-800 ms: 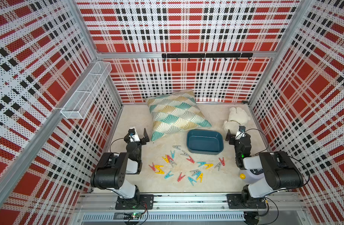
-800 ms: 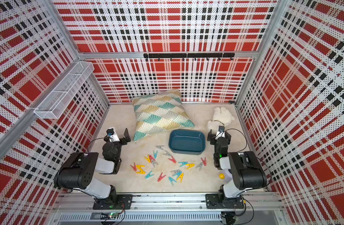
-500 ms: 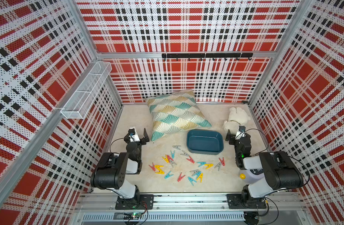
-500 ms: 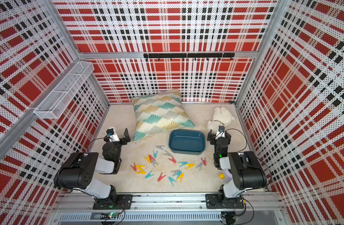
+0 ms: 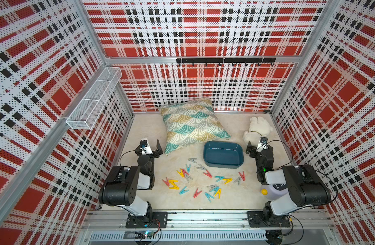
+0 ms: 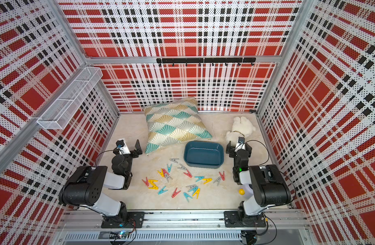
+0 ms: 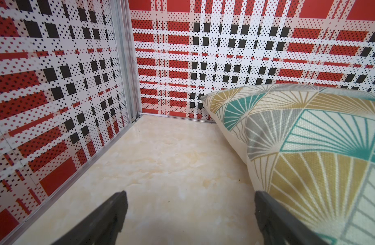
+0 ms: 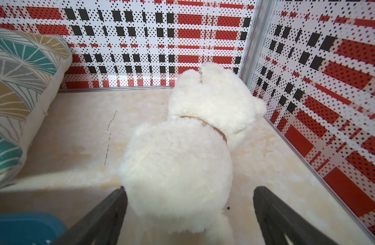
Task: Put the clothespins into the storage box
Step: Pick up the clothespin from the center of the board.
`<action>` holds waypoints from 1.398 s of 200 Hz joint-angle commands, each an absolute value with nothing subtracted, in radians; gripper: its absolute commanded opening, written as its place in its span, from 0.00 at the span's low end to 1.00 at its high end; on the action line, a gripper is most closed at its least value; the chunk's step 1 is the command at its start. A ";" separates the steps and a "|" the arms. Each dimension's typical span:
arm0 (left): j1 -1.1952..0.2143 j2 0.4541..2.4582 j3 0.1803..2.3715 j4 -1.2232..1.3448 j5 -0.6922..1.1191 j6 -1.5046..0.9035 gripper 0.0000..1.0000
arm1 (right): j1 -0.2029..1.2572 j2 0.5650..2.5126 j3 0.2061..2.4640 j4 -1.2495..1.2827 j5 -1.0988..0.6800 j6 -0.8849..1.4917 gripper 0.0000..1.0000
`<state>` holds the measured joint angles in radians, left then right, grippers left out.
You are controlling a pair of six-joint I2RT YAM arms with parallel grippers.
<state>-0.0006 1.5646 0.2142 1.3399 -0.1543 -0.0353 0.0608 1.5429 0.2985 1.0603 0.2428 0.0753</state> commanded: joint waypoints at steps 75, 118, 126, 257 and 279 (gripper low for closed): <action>-0.227 1.211 0.590 0.511 -0.530 -0.073 0.99 | 0.160 1.277 0.526 0.424 0.300 0.102 1.00; -0.391 1.165 0.846 -0.013 -0.571 -0.378 0.99 | 0.285 1.162 0.625 0.124 0.439 0.199 1.00; -0.429 1.156 0.866 -0.084 -0.578 -0.435 0.99 | 0.310 1.151 0.647 0.067 0.466 0.208 1.00; -0.632 1.201 0.626 -0.497 -0.487 -1.169 0.97 | 0.341 1.166 0.704 -0.118 0.347 0.236 0.99; -0.581 1.224 0.591 -0.495 -0.438 -1.144 0.87 | 0.341 1.160 0.698 -0.114 0.351 0.235 0.98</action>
